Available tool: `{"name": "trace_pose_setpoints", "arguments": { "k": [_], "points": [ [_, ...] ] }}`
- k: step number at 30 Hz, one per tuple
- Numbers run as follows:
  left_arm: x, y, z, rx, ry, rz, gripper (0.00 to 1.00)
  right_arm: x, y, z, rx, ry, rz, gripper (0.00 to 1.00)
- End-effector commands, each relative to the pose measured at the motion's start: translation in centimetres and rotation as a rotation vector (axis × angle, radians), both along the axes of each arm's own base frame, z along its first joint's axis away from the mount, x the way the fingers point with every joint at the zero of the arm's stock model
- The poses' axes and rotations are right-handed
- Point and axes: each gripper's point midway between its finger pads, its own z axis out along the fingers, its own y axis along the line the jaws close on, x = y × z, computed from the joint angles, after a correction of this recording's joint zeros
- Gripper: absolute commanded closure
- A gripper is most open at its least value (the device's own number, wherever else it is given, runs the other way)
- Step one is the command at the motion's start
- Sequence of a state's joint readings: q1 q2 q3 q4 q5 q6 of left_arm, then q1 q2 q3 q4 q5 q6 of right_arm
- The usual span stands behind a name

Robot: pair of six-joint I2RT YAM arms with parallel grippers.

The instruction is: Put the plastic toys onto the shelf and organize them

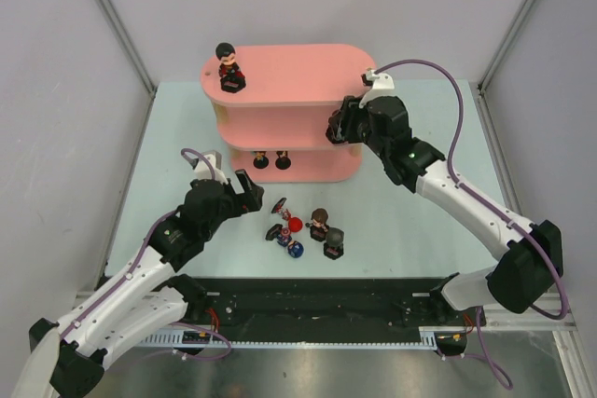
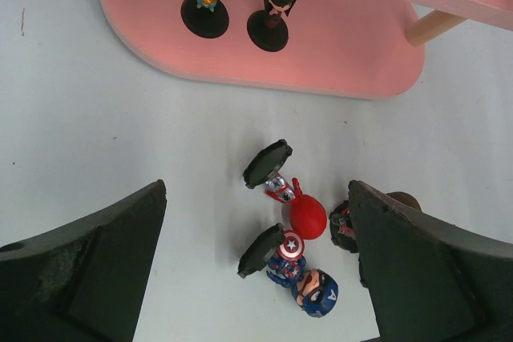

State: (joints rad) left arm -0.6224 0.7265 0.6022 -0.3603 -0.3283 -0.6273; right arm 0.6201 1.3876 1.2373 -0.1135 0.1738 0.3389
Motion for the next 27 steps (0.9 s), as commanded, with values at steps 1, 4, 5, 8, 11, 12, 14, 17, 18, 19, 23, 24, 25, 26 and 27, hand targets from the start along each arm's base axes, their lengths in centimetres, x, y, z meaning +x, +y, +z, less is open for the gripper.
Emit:
{"name": "trace_pose_setpoints", "arguments": {
  "k": [1, 4, 5, 8, 11, 12, 14, 17, 18, 19, 23, 24, 25, 26, 27],
  "points": [
    [0.47, -0.78, 2.14, -0.028, -0.049, -0.027, 0.00, 0.96, 0.40, 3.51, 0.054, -0.086, -0.019, 1.00],
    [0.46, -0.86, 2.02, -0.028, -0.045, -0.029, 0.00, 1.02, 0.45, 3.19, 0.045, -0.081, -0.017, 0.96],
    [0.47, -0.86, 1.98, -0.030, -0.045, -0.029, 0.00, 1.03, 0.47, 3.30, 0.047, -0.084, -0.017, 0.95],
    [0.50, -0.93, 1.89, -0.030, -0.042, -0.029, 0.00, 1.07, 0.49, 3.19, 0.045, -0.083, -0.013, 0.89],
    [0.54, -0.94, 1.96, -0.033, -0.044, -0.028, 0.00, 1.16, 0.62, 2.95, 0.042, -0.079, -0.010, 0.84],
    [0.54, -1.00, 1.88, -0.032, -0.041, -0.030, 0.00, 1.14, 0.73, 3.13, 0.046, -0.084, -0.007, 0.82],
    [0.55, -1.03, 2.01, -0.033, -0.044, -0.032, 0.00, 1.15, 0.80, 3.10, 0.048, -0.083, -0.004, 0.79],
    [0.55, -0.95, 1.95, -0.027, -0.043, -0.031, 0.00, 1.20, 0.96, 2.97, 0.050, -0.080, 0.000, 0.75],
    [0.54, -0.91, 1.92, -0.026, -0.042, -0.029, 0.00, 1.23, 0.95, 2.83, 0.048, -0.078, -0.002, 0.74],
    [0.55, -0.86, 1.89, -0.025, -0.040, -0.028, 0.00, 1.20, 1.03, 2.87, 0.051, -0.078, 0.002, 0.72],
    [0.48, -0.83, 1.91, -0.025, -0.042, -0.028, 0.00, 1.26, 1.12, 2.66, 0.050, -0.073, 0.003, 0.64],
    [0.47, -0.79, 1.88, -0.025, -0.042, -0.026, 0.00, 1.27, 1.12, 2.74, 0.051, -0.074, 0.003, 0.62],
    [0.48, -0.75, 1.92, -0.025, -0.044, -0.025, 0.00, 1.30, 1.17, 2.53, 0.049, -0.070, 0.005, 0.61],
    [0.43, -0.79, 1.89, -0.026, -0.043, -0.028, 0.00, 1.30, 1.19, 2.60, 0.051, -0.071, 0.005, 0.59],
    [0.44, -0.76, 1.78, -0.026, -0.041, -0.026, 0.00, 1.28, 1.20, 2.53, 0.050, -0.069, 0.006, 0.58]
  ]
}}
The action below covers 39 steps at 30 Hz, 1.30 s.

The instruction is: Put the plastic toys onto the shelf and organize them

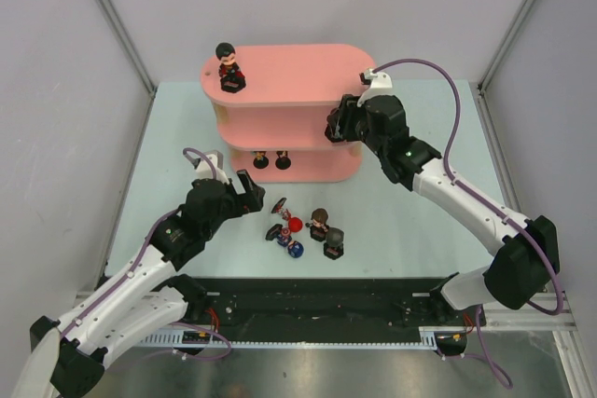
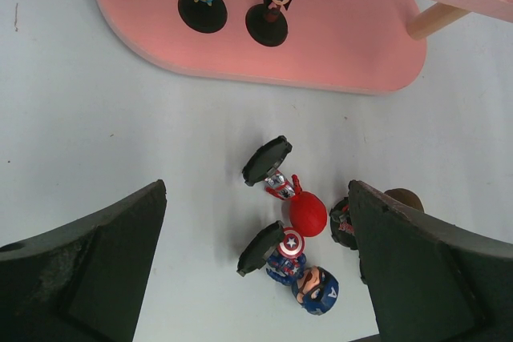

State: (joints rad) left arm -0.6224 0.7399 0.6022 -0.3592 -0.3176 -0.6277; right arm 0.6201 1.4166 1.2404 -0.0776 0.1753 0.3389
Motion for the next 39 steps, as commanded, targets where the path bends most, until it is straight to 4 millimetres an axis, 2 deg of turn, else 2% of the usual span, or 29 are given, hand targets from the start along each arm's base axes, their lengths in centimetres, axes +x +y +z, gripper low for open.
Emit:
{"name": "trace_pose_setpoints", "arguments": {
  "k": [1, 11, 17, 25, 32, 39],
  "points": [
    [0.4, -0.6, 2.2, -0.031, -0.057, -0.018, 0.00, 0.5, 0.7, 2.8, 0.045, -0.061, 0.006, 0.57],
    [0.4, -0.5, 2.1, -0.029, -0.055, -0.016, 0.00, 0.7, 0.6, 2.8, 0.051, -0.057, 0.003, 0.36],
    [0.3, -0.4, 2.0, -0.027, -0.052, -0.015, 0.00, 0.7, 0.6, 2.6, 0.051, -0.051, 0.004, 0.32],
    [0.3, -0.3, 2.0, -0.026, -0.055, -0.011, 0.00, 0.6, 0.7, 3.6, 0.071, -0.076, 0.016, 0.29],
    [0.2, -0.2, 2.1, -0.027, -0.055, -0.007, 0.00, 0.1, 0.4, 4.6, 0.080, -0.096, 0.022, 0.15],
    [0.1, 0.0, 2.3, -0.028, -0.061, -0.001, 0.00, -1.0, 0.0, 5.9, 0.078, -0.116, 0.044, 0.11]
  ]
}}
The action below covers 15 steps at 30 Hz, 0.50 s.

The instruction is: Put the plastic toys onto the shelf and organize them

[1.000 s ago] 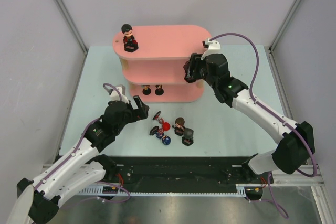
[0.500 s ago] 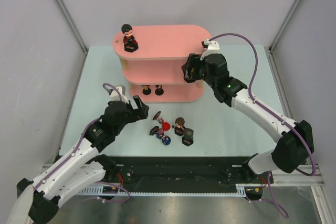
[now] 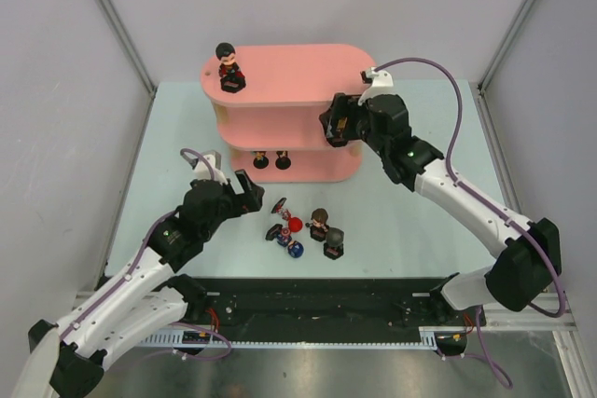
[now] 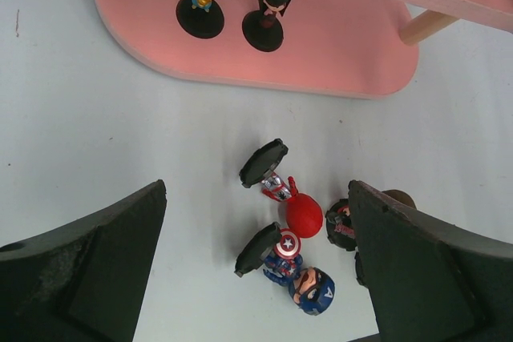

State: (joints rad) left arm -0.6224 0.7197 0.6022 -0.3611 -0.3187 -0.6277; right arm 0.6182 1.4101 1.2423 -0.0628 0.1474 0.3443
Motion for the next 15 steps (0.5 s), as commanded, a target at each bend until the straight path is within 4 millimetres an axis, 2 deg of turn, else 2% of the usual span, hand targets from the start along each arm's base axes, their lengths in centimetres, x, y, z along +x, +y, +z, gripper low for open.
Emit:
{"name": "trace_pose_setpoints", "arguments": {
  "k": [1, 10, 15],
  "points": [
    [0.2, -0.1, 1.9, -0.018, -0.047, -0.002, 0.00, -1.0, -0.4, 5.2, 0.055, -0.103, 0.023, 0.11],
    [-0.1, 0.2, 1.5, -0.013, -0.035, 0.004, 0.00, -3.2, -1.9, 6.4, 0.041, -0.097, 0.031, 0.09],
    [-0.1, 0.3, 1.3, -0.009, -0.032, 0.005, 0.00, -5.5, -2.7, 5.7, 0.003, -0.051, 0.012, 0.08]
  ]
}}
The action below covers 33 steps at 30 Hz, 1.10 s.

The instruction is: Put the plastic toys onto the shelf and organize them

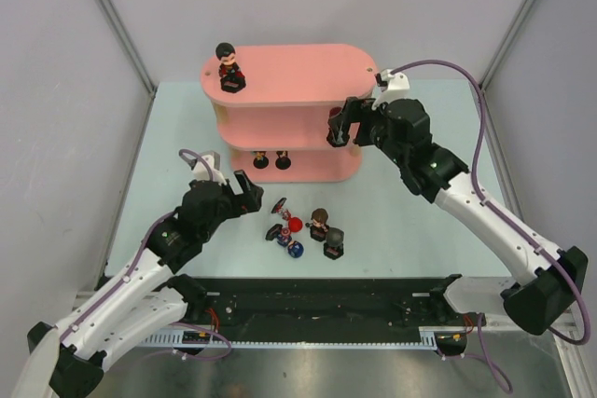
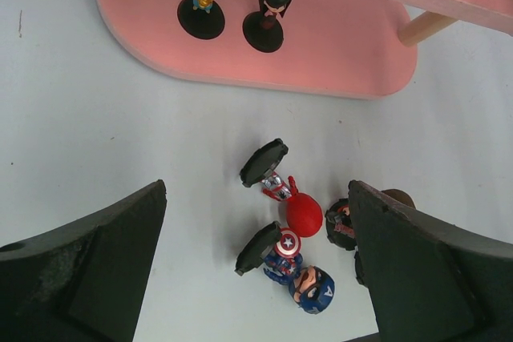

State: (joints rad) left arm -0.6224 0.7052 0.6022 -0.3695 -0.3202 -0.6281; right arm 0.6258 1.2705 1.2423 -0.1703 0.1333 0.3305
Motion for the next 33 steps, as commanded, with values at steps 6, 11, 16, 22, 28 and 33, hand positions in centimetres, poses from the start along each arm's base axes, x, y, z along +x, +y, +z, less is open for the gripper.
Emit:
{"name": "trace_pose_setpoints", "arguments": {
  "k": [6, 11, 16, 22, 28, 33],
  "points": [
    [0.0, -0.6, 0.7, -0.012, -0.021, -0.030, 0.00, -5.5, -2.7, 0.5, 0.019, 0.039, -0.032, 0.09],
    [-0.4, -2.1, -0.1, -0.024, -0.018, -0.128, 0.00, -8.5, -4.5, -2.8, 0.026, 0.127, -0.068, 0.09],
    [-1.2, -4.4, 0.4, -0.063, -0.070, -0.240, 0.00, -10.0, -6.2, -7.3, 0.008, 0.211, -0.130, 0.09],
    [-3.9, -8.2, 0.8, -0.014, -0.129, -0.333, 0.00, -9.9, -7.1, -7.6, 0.003, 0.198, -0.168, 0.09],
    [-6.5, -12.5, 0.6, 0.016, -0.192, -0.370, 0.02, -9.7, -8.1, -6.9, 0.018, 0.180, -0.185, 0.09],
    [-7.8, -16.4, -1.3, 0.036, -0.185, -0.395, 0.15, -9.5, -9.1, -5.9, 0.053, 0.161, -0.184, 0.09]
  ]
}}
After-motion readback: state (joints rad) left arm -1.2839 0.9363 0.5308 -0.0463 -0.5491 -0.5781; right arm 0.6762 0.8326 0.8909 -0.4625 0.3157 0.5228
